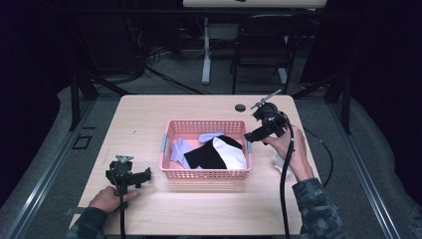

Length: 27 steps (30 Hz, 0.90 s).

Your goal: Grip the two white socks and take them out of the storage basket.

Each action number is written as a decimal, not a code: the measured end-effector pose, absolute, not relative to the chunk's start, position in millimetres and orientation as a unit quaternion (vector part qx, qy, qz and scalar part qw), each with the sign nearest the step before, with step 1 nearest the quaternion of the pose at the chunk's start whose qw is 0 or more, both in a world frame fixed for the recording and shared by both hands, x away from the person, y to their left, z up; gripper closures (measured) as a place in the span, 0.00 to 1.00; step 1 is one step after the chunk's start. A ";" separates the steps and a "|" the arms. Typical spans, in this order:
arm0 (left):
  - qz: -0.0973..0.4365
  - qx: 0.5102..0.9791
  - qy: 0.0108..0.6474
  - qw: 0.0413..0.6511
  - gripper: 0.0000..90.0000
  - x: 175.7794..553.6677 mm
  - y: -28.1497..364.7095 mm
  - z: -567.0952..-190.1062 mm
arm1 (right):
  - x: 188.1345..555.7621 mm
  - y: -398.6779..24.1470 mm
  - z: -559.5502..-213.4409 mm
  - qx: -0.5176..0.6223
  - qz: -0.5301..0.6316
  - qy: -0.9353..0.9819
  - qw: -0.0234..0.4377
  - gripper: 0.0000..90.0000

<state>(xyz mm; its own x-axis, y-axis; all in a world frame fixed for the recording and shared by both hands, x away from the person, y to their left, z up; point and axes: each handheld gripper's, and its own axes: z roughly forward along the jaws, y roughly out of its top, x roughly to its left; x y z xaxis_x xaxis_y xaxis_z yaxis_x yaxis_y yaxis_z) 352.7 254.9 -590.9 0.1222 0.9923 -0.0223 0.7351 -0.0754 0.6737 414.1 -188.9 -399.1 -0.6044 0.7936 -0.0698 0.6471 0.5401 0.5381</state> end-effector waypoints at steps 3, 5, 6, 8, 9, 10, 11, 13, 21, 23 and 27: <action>0.231 0.696 0.621 0.277 0.00 352.7 254.9 -590.8 | 418.0 -179.1 -400.9 0.406 0.232 0.871 0.148 0.16; 0.231 0.696 0.621 0.277 0.00 352.7 254.9 -590.8 | 421.1 -171.5 -403.0 0.400 0.229 0.876 0.144 0.17; 0.231 0.696 0.621 0.277 0.00 352.7 254.9 -590.8 | 422.7 -166.5 -404.6 0.399 0.230 0.877 0.140 0.18; 0.231 0.696 0.621 0.277 0.00 352.7 254.9 -590.9 | 426.0 -158.4 -408.1 0.393 0.225 0.882 0.134 0.19; 0.231 0.696 0.621 0.277 0.00 352.7 254.9 -590.9 | 427.0 -155.0 -409.5 0.392 0.221 0.883 0.131 0.19; 0.231 0.696 0.621 0.277 0.00 352.7 254.9 -590.9 | 428.8 -150.5 -412.5 0.389 0.218 0.886 0.128 0.19; 0.231 0.696 0.621 0.277 0.00 352.7 254.9 -590.8 | 431.1 -146.8 -415.2 0.386 0.212 0.889 0.124 0.20; 0.232 0.696 0.621 0.278 0.00 352.7 254.9 -590.9 | 435.8 -139.8 -422.3 0.386 0.207 0.892 0.115 0.20; 0.231 0.696 0.621 0.277 0.00 352.7 254.9 -590.9 | 450.3 -117.9 -452.2 0.388 0.184 0.898 0.097 0.23; 0.231 0.696 0.621 0.277 0.00 352.7 254.9 -590.9 | 454.4 -115.8 -459.0 0.391 0.176 0.899 0.092 0.24; 0.231 0.696 0.621 0.277 0.00 352.7 254.9 -590.9 | 461.8 -112.4 -473.2 0.396 0.150 0.903 0.077 0.27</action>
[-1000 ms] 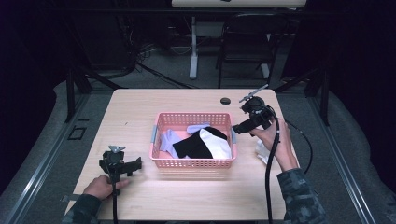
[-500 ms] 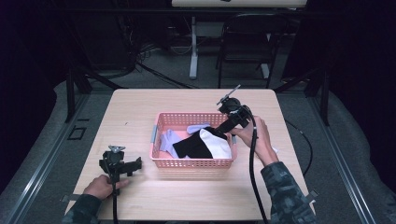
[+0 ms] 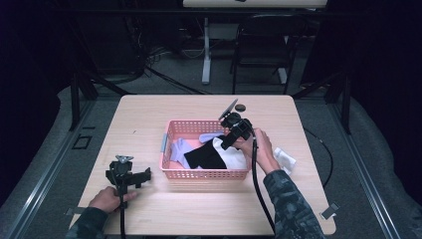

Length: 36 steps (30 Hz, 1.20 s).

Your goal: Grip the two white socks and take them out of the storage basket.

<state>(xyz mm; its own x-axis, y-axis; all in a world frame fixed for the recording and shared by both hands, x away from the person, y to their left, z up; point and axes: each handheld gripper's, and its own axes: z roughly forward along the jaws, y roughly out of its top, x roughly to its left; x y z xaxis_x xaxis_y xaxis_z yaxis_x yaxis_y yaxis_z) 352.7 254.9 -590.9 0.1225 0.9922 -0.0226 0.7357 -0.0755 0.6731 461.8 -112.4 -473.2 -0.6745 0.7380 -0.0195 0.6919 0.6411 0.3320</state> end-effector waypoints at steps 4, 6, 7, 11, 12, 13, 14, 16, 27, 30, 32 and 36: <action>0.231 0.696 0.621 0.277 0.00 352.6 254.9 -590.9 | 467.8 -110.2 -484.9 0.399 0.134 0.905 0.065 0.29; 0.231 0.696 0.621 0.277 0.00 352.7 255.0 -590.8 | 470.1 -108.4 -490.7 0.401 0.126 0.905 0.059 0.29; 0.232 0.696 0.621 0.277 0.00 352.7 254.9 -590.9 | 471.4 -107.1 -493.2 0.400 0.121 0.907 0.052 0.29; 0.231 0.696 0.620 0.277 0.00 352.6 255.0 -590.8 | 475.3 -102.6 -504.2 0.404 0.114 0.907 0.040 0.29; 0.231 0.696 0.620 0.277 0.00 352.6 255.0 -590.8 | 476.2 -102.1 -506.4 0.405 0.110 0.907 0.038 0.28; 0.231 0.696 0.620 0.277 0.00 352.6 255.0 -590.8 | 477.0 -101.9 -508.6 0.407 0.107 0.906 0.036 0.28; 0.231 0.696 0.620 0.277 0.00 352.6 255.0 -590.8 | 477.7 -102.1 -510.5 0.408 0.108 0.906 0.031 0.27; 0.231 0.696 0.620 0.277 0.00 352.6 255.0 -590.9 | 478.0 -102.3 -512.9 0.410 0.103 0.906 0.030 0.26; 0.231 0.696 0.620 0.277 0.00 352.6 255.0 -590.9 | 479.7 -102.4 -521.6 0.415 0.075 0.906 0.027 0.44; 0.231 0.696 0.620 0.277 0.00 352.6 255.0 -590.8 | 479.4 -102.6 -524.8 0.423 0.077 0.902 0.028 0.56; 0.231 0.696 0.620 0.277 0.00 352.6 255.0 -590.9 | 479.3 -103.2 -525.8 0.424 0.076 0.902 0.023 0.66; 0.231 0.696 0.620 0.277 0.00 352.6 255.0 -590.8 | 476.9 -103.0 -525.5 0.426 0.080 0.901 0.020 0.80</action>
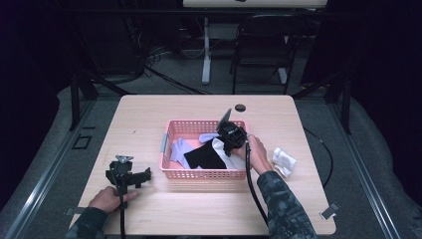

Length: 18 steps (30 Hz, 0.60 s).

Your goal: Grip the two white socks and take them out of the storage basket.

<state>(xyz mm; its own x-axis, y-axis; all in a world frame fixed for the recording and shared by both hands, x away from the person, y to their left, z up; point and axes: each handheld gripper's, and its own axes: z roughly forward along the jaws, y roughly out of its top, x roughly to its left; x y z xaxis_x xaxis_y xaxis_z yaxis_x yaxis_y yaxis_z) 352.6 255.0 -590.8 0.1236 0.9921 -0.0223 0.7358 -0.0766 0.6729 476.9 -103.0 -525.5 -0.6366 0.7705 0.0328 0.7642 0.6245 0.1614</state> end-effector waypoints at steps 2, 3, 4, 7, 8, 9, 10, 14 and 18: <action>0.231 0.696 0.620 0.277 0.00 352.6 255.0 -590.8 | 476.8 -104.0 -523.2 0.416 0.074 0.906 0.018 0.88; 0.231 0.696 0.620 0.277 0.00 352.6 255.0 -590.8 | 476.2 -104.0 -523.4 0.418 0.078 0.905 0.018 0.90; 0.231 0.696 0.620 0.277 0.00 352.6 255.0 -590.8 | 475.4 -104.1 -522.8 0.419 0.080 0.904 0.014 0.93; 0.231 0.696 0.620 0.277 0.00 352.6 255.0 -590.8 | 473.4 -104.6 -519.1 0.415 0.085 0.906 0.015 0.95; 0.231 0.696 0.620 0.277 0.00 352.6 255.0 -590.8 | 472.1 -104.5 -517.2 0.415 0.090 0.905 0.016 0.95; 0.231 0.696 0.620 0.277 0.00 352.6 255.0 -590.8 | 471.0 -104.7 -514.4 0.414 0.093 0.905 0.017 0.95; 0.231 0.696 0.620 0.277 0.00 352.6 255.0 -590.8 | 469.5 -104.7 -511.5 0.411 0.095 0.906 0.020 0.95; 0.231 0.696 0.620 0.277 0.00 352.6 255.0 -590.8 | 462.2 -104.6 -499.3 0.407 0.120 0.905 0.029 0.95; 0.231 0.696 0.620 0.277 0.00 352.6 255.0 -590.8 | 455.0 -103.5 -486.2 0.401 0.137 0.905 0.039 0.95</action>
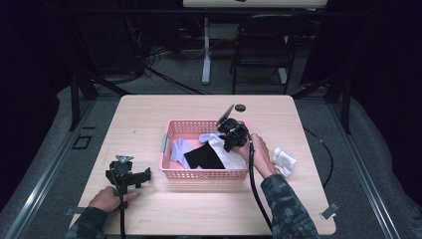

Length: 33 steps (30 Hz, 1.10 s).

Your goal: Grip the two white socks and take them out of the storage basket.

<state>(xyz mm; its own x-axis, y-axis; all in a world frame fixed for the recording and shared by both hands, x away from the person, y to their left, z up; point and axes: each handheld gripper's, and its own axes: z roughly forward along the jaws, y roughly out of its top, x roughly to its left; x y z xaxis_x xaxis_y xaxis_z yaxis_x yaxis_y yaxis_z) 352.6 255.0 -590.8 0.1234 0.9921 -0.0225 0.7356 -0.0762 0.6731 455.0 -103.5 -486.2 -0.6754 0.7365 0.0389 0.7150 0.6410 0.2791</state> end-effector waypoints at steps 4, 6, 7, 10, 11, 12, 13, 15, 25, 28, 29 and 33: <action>0.231 0.696 0.620 0.277 0.00 352.6 255.0 -590.8 | 450.9 -102.8 -474.3 0.397 0.151 0.904 0.048 0.95; 0.231 0.696 0.620 0.278 0.00 352.6 255.0 -590.9 | 449.0 -103.0 -467.5 0.396 0.158 0.903 0.053 0.95; 0.231 0.696 0.620 0.277 0.00 352.6 255.0 -590.8 | 448.5 -104.0 -463.1 0.389 0.161 0.905 0.058 0.95; 0.231 0.696 0.620 0.277 0.00 352.6 255.0 -590.8 | 445.7 -105.1 -454.2 0.389 0.173 0.902 0.064 0.95; 0.231 0.696 0.620 0.278 0.00 352.6 255.0 -590.9 | 445.0 -105.7 -451.5 0.390 0.178 0.901 0.068 0.95; 0.231 0.696 0.620 0.277 0.00 352.6 255.0 -590.9 | 444.4 -106.3 -447.8 0.389 0.178 0.901 0.072 0.95; 0.231 0.696 0.620 0.277 0.00 352.6 255.0 -590.8 | 444.0 -107.0 -444.3 0.388 0.181 0.901 0.072 0.95; 0.231 0.696 0.620 0.277 0.00 352.6 255.0 -590.8 | 442.3 -107.8 -438.0 0.388 0.191 0.898 0.079 0.95; 0.231 0.696 0.620 0.277 0.00 352.7 255.0 -590.8 | 433.5 -112.8 -405.6 0.381 0.224 0.891 0.099 0.95; 0.231 0.696 0.620 0.277 0.00 352.7 255.0 -590.8 | 431.3 -114.2 -397.5 0.379 0.231 0.890 0.102 0.95; 0.231 0.696 0.620 0.277 0.00 352.7 255.0 -590.8 | 430.5 -114.2 -395.4 0.379 0.235 0.889 0.104 0.95; 0.231 0.696 0.620 0.277 0.00 352.6 255.0 -590.8 | 428.2 -114.7 -384.8 0.374 0.243 0.888 0.111 0.95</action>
<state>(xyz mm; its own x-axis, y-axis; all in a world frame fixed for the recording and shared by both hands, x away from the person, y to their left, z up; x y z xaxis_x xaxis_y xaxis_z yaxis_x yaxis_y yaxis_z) 352.6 255.0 -590.8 0.1233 0.9921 -0.0226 0.7358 -0.0761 0.6729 428.2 -114.7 -384.8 -0.6963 0.7176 -0.0159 0.6098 0.6031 0.5143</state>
